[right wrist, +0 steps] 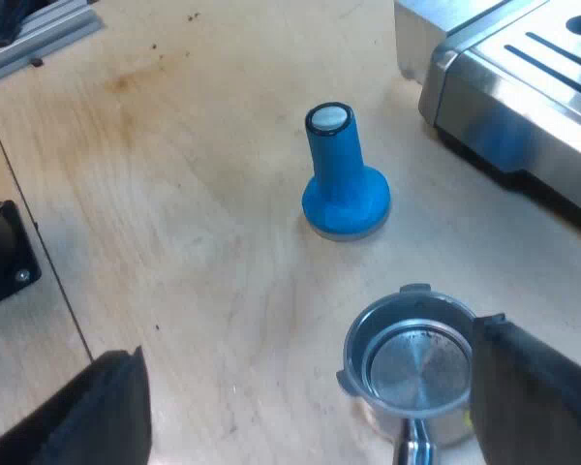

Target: Grind coffee beans and then tamp

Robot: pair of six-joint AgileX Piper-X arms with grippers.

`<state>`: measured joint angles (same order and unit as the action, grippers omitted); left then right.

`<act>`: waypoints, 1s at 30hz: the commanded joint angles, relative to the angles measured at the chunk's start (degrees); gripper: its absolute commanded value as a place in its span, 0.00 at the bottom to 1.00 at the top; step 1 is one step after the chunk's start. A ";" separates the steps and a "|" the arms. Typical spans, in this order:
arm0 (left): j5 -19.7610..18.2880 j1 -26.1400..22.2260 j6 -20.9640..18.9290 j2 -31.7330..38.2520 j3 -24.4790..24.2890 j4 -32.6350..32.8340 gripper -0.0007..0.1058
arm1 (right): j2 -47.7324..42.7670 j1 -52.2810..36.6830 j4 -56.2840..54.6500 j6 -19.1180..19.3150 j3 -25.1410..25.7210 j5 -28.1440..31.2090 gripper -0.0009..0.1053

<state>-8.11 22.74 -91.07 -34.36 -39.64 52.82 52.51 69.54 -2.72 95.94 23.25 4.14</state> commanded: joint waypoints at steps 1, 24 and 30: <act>0.62 0.04 -0.32 0.42 -2.19 0.09 0.69 | -0.52 -0.03 -7.69 0.08 4.47 -0.30 0.65; -0.92 -1.05 -3.79 0.42 -14.32 3.01 0.69 | -0.41 -12.62 -43.90 -2.94 34.14 4.56 0.65; -4.28 -7.11 -3.91 0.42 -15.65 3.01 0.69 | -1.25 -23.49 -48.03 -1.70 35.49 -2.22 0.65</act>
<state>-11.63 16.01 -94.11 -34.21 -54.74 56.29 52.08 47.06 -50.06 93.16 58.30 3.35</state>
